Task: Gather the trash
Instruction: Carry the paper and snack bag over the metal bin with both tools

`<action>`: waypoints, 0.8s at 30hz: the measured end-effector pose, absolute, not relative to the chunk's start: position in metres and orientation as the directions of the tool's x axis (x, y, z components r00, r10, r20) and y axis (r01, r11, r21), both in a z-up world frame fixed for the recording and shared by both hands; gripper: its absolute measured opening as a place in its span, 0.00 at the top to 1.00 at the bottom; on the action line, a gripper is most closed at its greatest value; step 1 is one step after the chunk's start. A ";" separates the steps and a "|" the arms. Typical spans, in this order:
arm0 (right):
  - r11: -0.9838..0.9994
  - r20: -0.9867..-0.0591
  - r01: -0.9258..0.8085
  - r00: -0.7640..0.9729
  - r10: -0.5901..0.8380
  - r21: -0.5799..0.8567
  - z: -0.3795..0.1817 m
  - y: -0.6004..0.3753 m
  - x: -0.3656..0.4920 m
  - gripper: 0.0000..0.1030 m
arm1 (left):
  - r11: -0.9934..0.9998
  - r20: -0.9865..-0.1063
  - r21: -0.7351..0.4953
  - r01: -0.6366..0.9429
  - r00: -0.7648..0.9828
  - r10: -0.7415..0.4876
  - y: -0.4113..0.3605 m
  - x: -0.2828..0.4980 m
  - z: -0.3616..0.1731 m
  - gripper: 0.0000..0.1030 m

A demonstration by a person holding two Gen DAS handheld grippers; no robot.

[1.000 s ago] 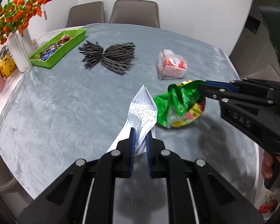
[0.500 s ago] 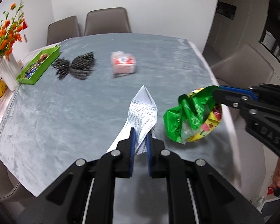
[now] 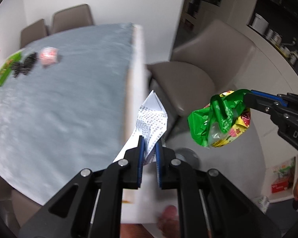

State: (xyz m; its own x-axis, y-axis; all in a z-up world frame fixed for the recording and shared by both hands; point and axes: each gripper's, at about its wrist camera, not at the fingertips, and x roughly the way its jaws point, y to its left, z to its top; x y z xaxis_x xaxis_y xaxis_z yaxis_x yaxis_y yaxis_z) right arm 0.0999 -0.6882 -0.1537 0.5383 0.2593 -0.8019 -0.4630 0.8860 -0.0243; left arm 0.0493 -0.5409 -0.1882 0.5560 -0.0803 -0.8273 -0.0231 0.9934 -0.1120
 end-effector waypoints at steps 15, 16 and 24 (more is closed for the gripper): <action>0.984 -0.904 -0.176 0.420 0.086 0.012 -0.322 -0.829 0.132 0.91 | 0.974 -0.910 -0.125 0.187 0.369 -0.187 -0.692 0.118 -0.357 0.89; 0.986 -0.911 -0.165 0.403 0.086 0.020 -0.343 -0.832 0.138 0.91 | 0.974 -0.913 -0.125 0.190 0.361 -0.188 -0.695 0.121 -0.370 0.89; 0.985 -0.947 -0.169 0.306 0.096 0.045 -0.466 -0.831 0.158 0.90 | 0.963 -0.938 -0.105 0.248 0.298 -0.179 -0.709 0.147 -0.486 0.89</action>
State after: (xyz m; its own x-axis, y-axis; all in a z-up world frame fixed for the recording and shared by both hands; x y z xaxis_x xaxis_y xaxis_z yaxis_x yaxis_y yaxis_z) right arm 0.1582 -0.8314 -0.4656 0.3058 0.0963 -0.9472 -0.1693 0.9845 0.0454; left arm 0.1472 -0.7092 -0.4858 0.2981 -0.1791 -0.9376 0.2485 0.9629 -0.1050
